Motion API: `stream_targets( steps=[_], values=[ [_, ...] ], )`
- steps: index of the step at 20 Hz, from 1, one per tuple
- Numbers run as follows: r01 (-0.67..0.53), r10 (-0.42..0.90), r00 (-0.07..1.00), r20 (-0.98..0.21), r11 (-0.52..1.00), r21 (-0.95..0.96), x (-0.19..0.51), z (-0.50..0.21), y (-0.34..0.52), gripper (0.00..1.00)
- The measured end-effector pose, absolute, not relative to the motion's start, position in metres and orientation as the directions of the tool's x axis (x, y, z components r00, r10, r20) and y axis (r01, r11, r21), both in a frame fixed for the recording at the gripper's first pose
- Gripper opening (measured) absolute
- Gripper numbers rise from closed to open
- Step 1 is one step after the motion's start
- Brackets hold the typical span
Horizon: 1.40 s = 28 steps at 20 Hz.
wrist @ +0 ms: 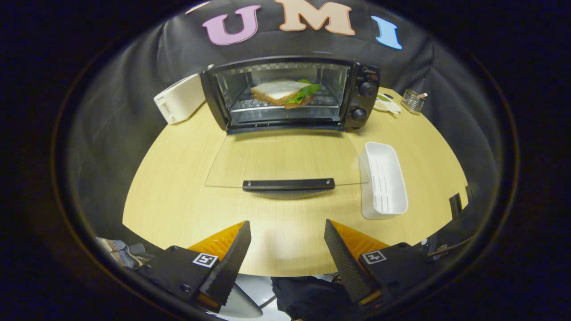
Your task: Open the toaster oven, put the food inside, and close the toaster oven door.
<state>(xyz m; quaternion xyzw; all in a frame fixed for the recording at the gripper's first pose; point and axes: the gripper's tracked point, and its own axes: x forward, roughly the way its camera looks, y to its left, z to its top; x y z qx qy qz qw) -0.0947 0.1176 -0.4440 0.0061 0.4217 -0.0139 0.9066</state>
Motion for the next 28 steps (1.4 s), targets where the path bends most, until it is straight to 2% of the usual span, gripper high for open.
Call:
stream_targets(
  steps=[2, 10, 15, 28],
  values=[
    [-0.004, 0.001, 0.621, -0.784, 1.000, -0.003, -0.092, -0.458, 0.122, 1.00],
    [-0.046, 0.025, 0.644, -0.764, 0.999, -0.007, -0.046, -0.472, 0.130, 1.00],
    [-0.060, -0.017, 0.618, -0.786, 0.996, -0.069, -0.039, -0.475, 0.121, 0.99],
    [-0.017, -0.062, 0.774, -0.630, 0.993, -0.117, -0.011, -0.382, 0.116, 0.98]
  ],
)
